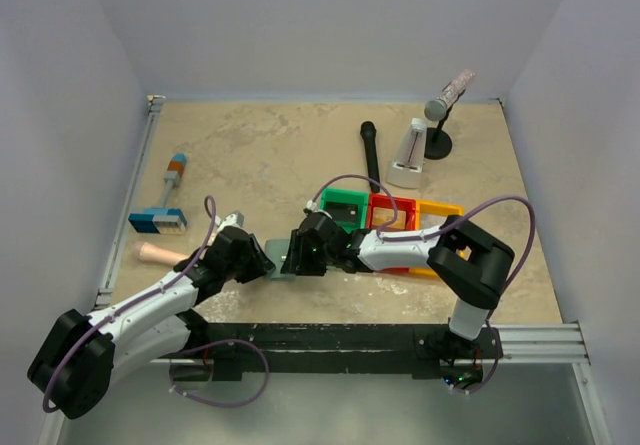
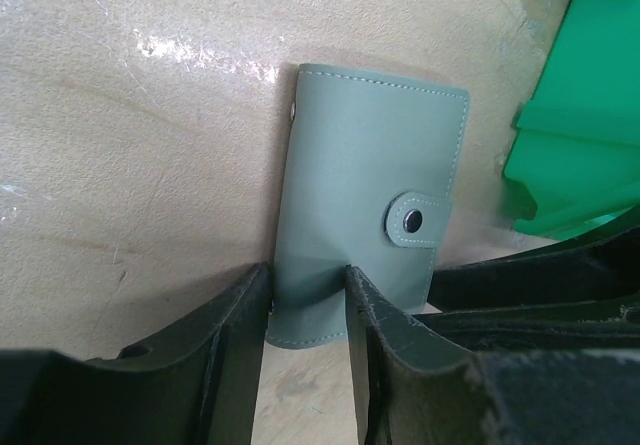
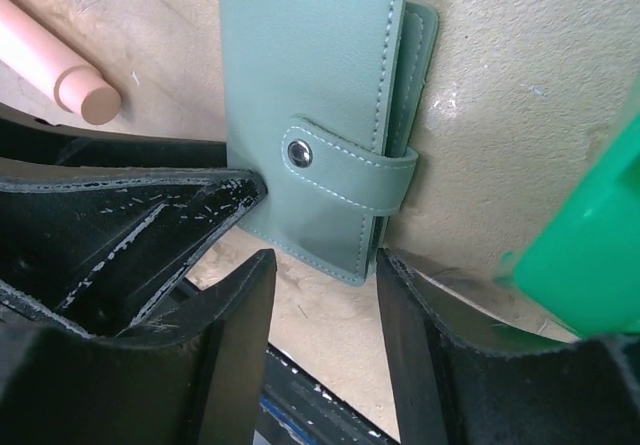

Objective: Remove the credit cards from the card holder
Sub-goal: Pick up the card holder from the center of the board.

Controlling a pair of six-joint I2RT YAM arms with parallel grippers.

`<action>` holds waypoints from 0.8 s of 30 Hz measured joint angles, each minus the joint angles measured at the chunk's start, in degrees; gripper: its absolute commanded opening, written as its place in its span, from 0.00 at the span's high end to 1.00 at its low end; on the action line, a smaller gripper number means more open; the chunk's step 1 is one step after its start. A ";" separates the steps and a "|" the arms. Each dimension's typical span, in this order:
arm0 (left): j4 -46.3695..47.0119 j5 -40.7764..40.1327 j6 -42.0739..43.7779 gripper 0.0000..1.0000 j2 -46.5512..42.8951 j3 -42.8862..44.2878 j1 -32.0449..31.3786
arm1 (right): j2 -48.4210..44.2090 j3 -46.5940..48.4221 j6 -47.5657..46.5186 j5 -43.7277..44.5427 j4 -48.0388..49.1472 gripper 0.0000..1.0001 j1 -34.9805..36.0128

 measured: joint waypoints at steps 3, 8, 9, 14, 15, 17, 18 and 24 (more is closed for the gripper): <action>-0.04 0.04 0.00 0.62 0.00 -0.07 0.02 | 0.42 0.00 0.00 -0.22 0.20 0.55 -0.09; -0.04 0.22 0.00 0.65 0.00 -0.20 0.02 | 0.76 0.00 -0.02 -0.39 0.57 0.64 -0.11; 0.02 0.24 0.02 0.66 0.00 -0.26 0.04 | 0.90 0.00 -0.02 -0.39 0.61 0.67 -0.13; 0.07 0.46 0.00 0.67 -0.02 -0.39 0.31 | 1.18 -0.52 -0.37 -0.35 0.98 0.80 -0.26; 0.09 0.46 0.00 0.67 -0.02 -0.44 0.33 | 1.18 -0.68 -0.52 -0.35 1.16 0.83 -0.33; 0.09 0.46 0.00 0.66 -0.13 -0.48 0.35 | 1.09 -1.07 -0.68 -0.35 1.66 0.91 -0.37; 0.04 0.42 0.00 0.66 -0.24 -0.48 0.35 | 0.90 -1.40 -0.63 -0.46 1.92 0.97 -0.44; -1.75 0.39 -0.02 0.62 -2.47 -0.96 0.35 | -1.05 -3.80 -0.76 -1.66 4.44 1.00 -0.52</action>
